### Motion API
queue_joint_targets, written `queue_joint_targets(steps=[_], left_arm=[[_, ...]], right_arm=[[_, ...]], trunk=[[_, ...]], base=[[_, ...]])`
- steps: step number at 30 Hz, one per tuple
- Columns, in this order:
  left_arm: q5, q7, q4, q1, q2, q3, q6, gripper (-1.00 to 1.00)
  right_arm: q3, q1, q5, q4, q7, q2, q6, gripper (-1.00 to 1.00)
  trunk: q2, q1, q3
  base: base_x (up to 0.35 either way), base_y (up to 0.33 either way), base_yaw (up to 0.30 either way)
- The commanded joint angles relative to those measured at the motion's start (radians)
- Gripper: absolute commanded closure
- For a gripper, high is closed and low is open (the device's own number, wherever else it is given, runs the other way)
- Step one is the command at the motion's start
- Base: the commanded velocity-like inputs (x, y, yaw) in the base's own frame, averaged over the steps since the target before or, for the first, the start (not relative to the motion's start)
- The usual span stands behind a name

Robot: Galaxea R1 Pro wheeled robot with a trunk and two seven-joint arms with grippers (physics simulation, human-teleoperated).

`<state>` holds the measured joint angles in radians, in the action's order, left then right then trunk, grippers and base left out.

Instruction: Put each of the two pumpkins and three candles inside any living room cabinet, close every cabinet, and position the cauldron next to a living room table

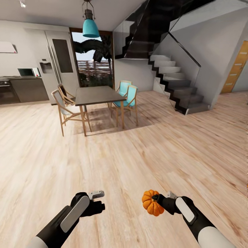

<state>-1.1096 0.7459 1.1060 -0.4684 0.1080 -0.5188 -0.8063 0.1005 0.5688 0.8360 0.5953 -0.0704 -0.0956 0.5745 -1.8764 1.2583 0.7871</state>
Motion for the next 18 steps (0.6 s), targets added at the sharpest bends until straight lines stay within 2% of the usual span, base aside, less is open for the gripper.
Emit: queue_joint_targets(steps=[1,7,18], left_arm=[[-0.01,0.01,0.002,-0.001,0.001,-0.003,0.001,-1.0],[-0.01,0.01,0.002,-0.001,0.001,-0.003,0.001,-1.0],[-0.01,0.01,0.003,-0.001,0.0,-0.003,0.001,-1.0]], right_arm=[[0.005,0.001,0.014,0.002,-0.008,-0.001,0.004,1.0],[-0.001,0.001,0.014,0.003,-0.013,-0.001,0.043,1.0],[-0.004,0.002,0.015,0.003,-0.009,-0.001,0.05,1.0]], trunk=[[0.0,0.0,0.001],[0.0,0.0,0.004],[0.0,0.0,0.008]], base=[[0.332,0.097,-0.255],[0.332,0.097,-0.255],[0.331,0.075,-0.257]])
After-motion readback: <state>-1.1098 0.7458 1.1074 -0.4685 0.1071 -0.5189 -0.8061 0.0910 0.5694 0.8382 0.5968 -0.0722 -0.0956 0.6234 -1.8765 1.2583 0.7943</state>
